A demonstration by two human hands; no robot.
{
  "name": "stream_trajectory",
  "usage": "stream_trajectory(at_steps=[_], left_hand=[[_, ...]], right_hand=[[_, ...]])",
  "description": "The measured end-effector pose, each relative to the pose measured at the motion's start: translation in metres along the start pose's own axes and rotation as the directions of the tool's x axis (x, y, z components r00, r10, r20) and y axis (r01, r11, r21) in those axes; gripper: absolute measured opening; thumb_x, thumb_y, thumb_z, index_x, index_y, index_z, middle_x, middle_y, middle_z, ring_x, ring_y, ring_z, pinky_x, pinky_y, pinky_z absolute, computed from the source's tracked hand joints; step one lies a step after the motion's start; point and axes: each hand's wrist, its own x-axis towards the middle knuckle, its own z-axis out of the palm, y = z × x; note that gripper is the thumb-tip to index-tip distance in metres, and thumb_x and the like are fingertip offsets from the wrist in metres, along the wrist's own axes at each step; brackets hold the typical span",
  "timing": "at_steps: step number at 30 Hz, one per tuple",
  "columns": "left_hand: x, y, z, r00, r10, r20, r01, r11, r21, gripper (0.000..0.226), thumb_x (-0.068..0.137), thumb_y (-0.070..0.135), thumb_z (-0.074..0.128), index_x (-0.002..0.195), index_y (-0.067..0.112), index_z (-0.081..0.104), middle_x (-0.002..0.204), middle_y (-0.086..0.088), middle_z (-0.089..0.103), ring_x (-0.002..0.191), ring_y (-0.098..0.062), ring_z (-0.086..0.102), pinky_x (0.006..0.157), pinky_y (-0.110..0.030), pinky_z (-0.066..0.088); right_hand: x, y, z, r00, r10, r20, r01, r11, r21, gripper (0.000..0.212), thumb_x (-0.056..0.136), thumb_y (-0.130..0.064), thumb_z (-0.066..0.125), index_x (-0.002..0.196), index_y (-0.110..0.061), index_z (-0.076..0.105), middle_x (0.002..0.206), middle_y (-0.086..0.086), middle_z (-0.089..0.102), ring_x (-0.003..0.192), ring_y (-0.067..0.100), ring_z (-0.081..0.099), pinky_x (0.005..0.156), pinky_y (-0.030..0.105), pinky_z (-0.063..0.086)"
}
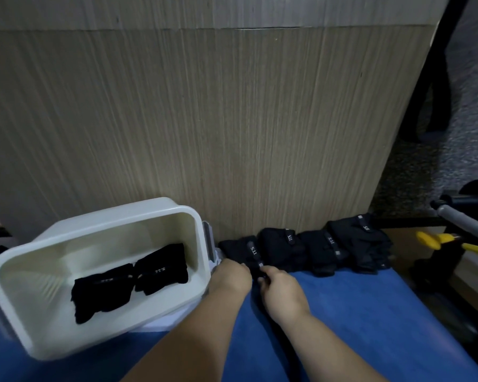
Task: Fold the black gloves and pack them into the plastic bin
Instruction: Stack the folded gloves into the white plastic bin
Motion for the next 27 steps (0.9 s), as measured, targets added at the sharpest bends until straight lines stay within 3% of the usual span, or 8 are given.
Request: stream_trajectory(at_steps=[5,9,13,17,21,23,25,27], left_hand=[[-0.002,-0.010,-0.001,0.993,0.118,-0.020,-0.120,0.985,-0.126,0.039,0.098,0.025,0.039,0.130,0.003,0.044,0.132,-0.018,0.051,0.119,-0.032,0.050,0.096,-0.034,0.042],[-0.008,-0.019,-0.001,0.980,0.199,-0.010,-0.196,0.950,-0.243,0.022,0.092,0.031,0.044,0.097,0.009,0.045,0.101,-0.018,0.064,0.094,-0.033,0.061,0.074,-0.034,0.045],[-0.024,-0.029,-0.006,0.967,0.249,-0.060,-0.254,0.906,-0.337,0.020,0.089,0.030,0.048,0.080,0.016,0.037,0.075,-0.006,0.053,0.076,-0.024,0.058,0.062,-0.034,0.042],[-0.037,-0.043,-0.015,0.953,0.302,-0.020,-0.277,0.844,-0.459,0.020,0.084,0.026,0.051,0.075,0.018,0.035,0.072,-0.002,0.042,0.065,-0.020,0.044,0.074,-0.049,0.054],[-0.055,-0.056,-0.035,0.944,0.330,-0.001,-0.265,0.757,-0.598,0.011,0.086,0.018,0.051,0.080,0.015,0.043,0.070,-0.002,0.049,0.064,-0.018,0.049,0.066,-0.037,0.051],[-0.062,-0.064,-0.047,0.940,0.337,0.048,-0.210,0.684,-0.699,0.002,0.087,0.015,0.051,0.088,0.013,0.053,0.079,-0.005,0.059,0.074,-0.019,0.059,0.072,-0.037,0.056],[-0.066,-0.075,-0.059,0.928,0.350,0.127,-0.123,0.611,-0.782,0.008,0.086,0.009,0.050,0.083,0.013,0.056,0.079,-0.007,0.060,0.079,-0.021,0.061,0.079,-0.042,0.057],[-0.066,-0.086,-0.070,0.906,0.376,0.196,-0.053,0.559,-0.827,0.016,0.087,0.004,0.047,0.077,0.013,0.055,0.078,-0.010,0.060,0.080,-0.023,0.060,0.081,-0.046,0.058]], right_hand=[[-0.005,0.000,-0.002,0.999,-0.014,-0.046,0.015,1.000,0.003,0.034,0.100,-0.028,0.043,0.132,-0.021,0.053,0.123,0.006,0.059,0.112,0.019,0.054,0.090,0.025,0.044],[-0.011,-0.001,-0.005,0.995,-0.009,-0.095,0.015,0.998,0.055,0.031,0.100,-0.034,0.042,0.122,-0.021,0.060,0.115,0.002,0.063,0.105,0.017,0.056,0.089,0.029,0.047],[-0.017,-0.006,-0.012,0.992,-0.001,-0.128,0.014,0.995,0.101,0.028,0.100,-0.036,0.041,0.105,-0.021,0.064,0.100,-0.001,0.063,0.095,0.015,0.056,0.080,0.028,0.045],[-0.021,-0.013,-0.018,0.991,0.030,-0.132,-0.009,0.988,0.157,0.031,0.097,-0.040,0.046,0.071,-0.024,0.051,0.074,-0.002,0.057,0.076,0.016,0.054,0.061,0.028,0.038],[-0.027,-0.024,-0.020,0.982,0.121,-0.147,-0.072,0.951,0.300,0.031,0.090,-0.044,0.058,0.076,-0.017,0.051,0.073,0.000,0.060,0.069,0.013,0.055,0.057,0.025,0.039],[-0.030,-0.031,-0.022,0.977,0.188,-0.104,-0.120,0.878,0.463,0.032,0.085,-0.043,0.066,0.087,-0.014,0.052,0.083,0.002,0.062,0.073,0.013,0.057,0.063,0.027,0.044],[-0.034,-0.038,-0.021,0.968,0.230,0.099,-0.232,0.675,0.701,0.036,0.082,-0.039,0.071,0.100,-0.013,0.054,0.090,0.004,0.063,0.077,0.015,0.061,0.068,0.029,0.050],[-0.039,-0.045,-0.019,0.926,0.160,0.342,-0.376,0.470,0.798,0.037,0.080,-0.035,0.073,0.107,-0.016,0.054,0.090,0.004,0.064,0.077,0.017,0.063,0.065,0.029,0.050]])
